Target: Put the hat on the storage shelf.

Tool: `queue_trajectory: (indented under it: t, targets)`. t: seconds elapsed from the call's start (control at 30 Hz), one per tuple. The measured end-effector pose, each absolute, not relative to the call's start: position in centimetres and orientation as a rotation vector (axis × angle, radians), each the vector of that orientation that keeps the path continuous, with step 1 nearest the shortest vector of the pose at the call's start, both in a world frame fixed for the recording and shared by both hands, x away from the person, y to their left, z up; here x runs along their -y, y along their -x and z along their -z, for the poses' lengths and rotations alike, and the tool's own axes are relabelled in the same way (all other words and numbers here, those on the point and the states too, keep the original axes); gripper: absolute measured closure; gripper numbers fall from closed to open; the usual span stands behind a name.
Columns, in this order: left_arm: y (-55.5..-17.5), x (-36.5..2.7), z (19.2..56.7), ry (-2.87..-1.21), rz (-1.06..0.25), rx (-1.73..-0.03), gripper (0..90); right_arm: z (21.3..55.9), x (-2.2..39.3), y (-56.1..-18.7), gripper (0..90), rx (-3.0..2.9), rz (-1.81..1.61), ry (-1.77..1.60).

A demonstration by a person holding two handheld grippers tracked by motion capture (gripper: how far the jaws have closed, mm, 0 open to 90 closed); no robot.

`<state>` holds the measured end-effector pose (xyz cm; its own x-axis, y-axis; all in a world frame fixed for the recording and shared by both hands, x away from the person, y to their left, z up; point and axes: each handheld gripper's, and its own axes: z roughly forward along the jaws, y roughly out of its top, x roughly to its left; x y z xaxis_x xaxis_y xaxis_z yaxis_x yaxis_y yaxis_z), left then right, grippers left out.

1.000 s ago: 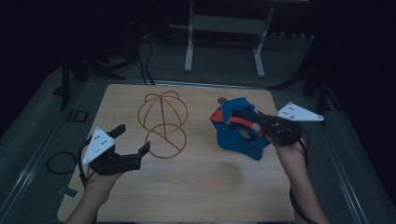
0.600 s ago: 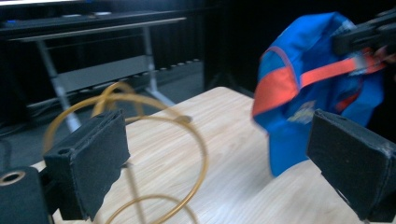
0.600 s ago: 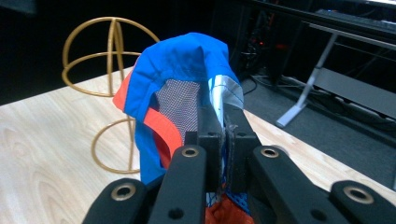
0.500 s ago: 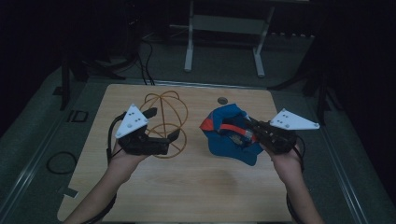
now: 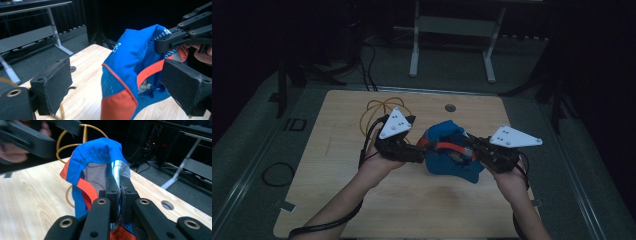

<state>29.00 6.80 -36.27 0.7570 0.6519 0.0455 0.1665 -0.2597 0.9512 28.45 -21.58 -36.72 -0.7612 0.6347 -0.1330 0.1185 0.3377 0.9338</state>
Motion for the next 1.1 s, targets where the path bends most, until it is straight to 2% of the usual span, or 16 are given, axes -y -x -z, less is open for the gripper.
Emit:
queue_trajectory:
  t: [0.4,0.47,0.5,0.6,0.63,0.67,0.73,0.83,1.1]
  targets:
    - [-30.5,-3.7,37.3,-1.880,-0.488,-0.595,19.8,36.4,21.0,-27.5,87.2,-2.141,-1.436,-0.594]
    - [-30.6,-3.4,37.5,-1.884,-0.475,-0.612,27.7,36.4,20.9,-27.4,87.2,-2.144,-1.435,-0.589]
    - [-30.6,-3.3,37.5,-1.888,-0.460,-0.604,27.9,36.4,20.8,-27.3,87.2,-2.143,-1.438,-0.588]
    - [-30.6,-3.1,37.7,-1.899,-0.459,-0.586,40.1,36.4,20.7,-27.3,87.2,-2.144,-1.438,-0.583]
    - [-30.6,-2.8,37.8,-1.904,-0.445,-0.563,40.1,36.4,20.7,-27.3,87.2,-2.145,-1.438,-0.585]
    - [-30.5,-2.7,37.8,-1.899,-0.455,-0.562,51.8,36.6,20.6,-27.4,87.2,-2.145,-1.429,-0.588]
    - [-30.4,-2.3,37.9,-1.907,-0.476,-0.563,62.0,36.7,20.5,-27.4,87.2,-2.143,-1.430,-0.593]
    - [-30.4,-2.0,38.1,-1.903,-0.518,-0.573,87.1,36.9,20.4,-27.4,87.1,-2.146,-1.429,-0.601]
    - [-30.1,-1.6,37.8,-1.891,-0.585,-0.546,90.0,37.1,20.5,-27.0,85.6,-2.140,-1.442,-0.617]
